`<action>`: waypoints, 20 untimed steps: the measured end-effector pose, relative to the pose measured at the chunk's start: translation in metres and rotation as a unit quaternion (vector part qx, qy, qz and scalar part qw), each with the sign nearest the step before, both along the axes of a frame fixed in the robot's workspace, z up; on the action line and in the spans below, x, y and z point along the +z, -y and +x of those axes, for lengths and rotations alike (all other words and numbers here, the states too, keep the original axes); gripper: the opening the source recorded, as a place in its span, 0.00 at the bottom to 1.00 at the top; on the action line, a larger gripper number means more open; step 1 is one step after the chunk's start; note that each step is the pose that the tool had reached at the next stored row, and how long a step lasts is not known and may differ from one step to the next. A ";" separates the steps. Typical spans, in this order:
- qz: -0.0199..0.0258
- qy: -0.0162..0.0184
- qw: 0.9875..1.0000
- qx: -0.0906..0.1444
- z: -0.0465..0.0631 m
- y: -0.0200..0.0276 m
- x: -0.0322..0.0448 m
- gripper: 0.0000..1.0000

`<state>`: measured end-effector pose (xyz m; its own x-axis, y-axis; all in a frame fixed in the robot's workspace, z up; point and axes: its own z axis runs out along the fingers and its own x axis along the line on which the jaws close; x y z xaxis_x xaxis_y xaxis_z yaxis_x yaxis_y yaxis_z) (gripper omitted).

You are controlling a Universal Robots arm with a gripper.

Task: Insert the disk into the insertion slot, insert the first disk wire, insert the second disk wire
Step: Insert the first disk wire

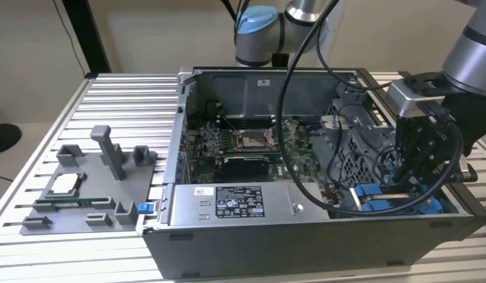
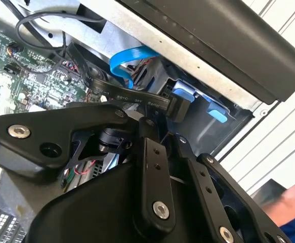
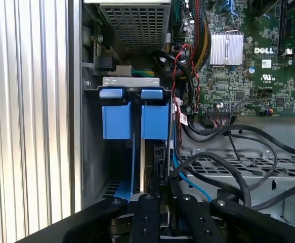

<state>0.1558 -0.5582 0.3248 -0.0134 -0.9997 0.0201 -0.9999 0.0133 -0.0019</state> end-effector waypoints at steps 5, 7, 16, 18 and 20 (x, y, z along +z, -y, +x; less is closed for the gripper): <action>-0.001 0.000 1.000 0.000 0.000 -0.0005 -0.0008 0.00; -0.001 0.000 1.000 0.000 0.000 -0.0006 -0.0012 0.00; 0.001 -0.001 1.000 0.000 0.000 0.0006 0.0060 0.00; 0.001 -0.001 1.000 0.000 0.000 0.0004 0.0137 0.00; 0.001 -0.002 1.000 0.000 0.000 0.0004 0.0217 0.00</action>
<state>0.1558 -0.5586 0.3465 -0.0134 -0.9997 0.0180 -0.9999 0.0134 0.0013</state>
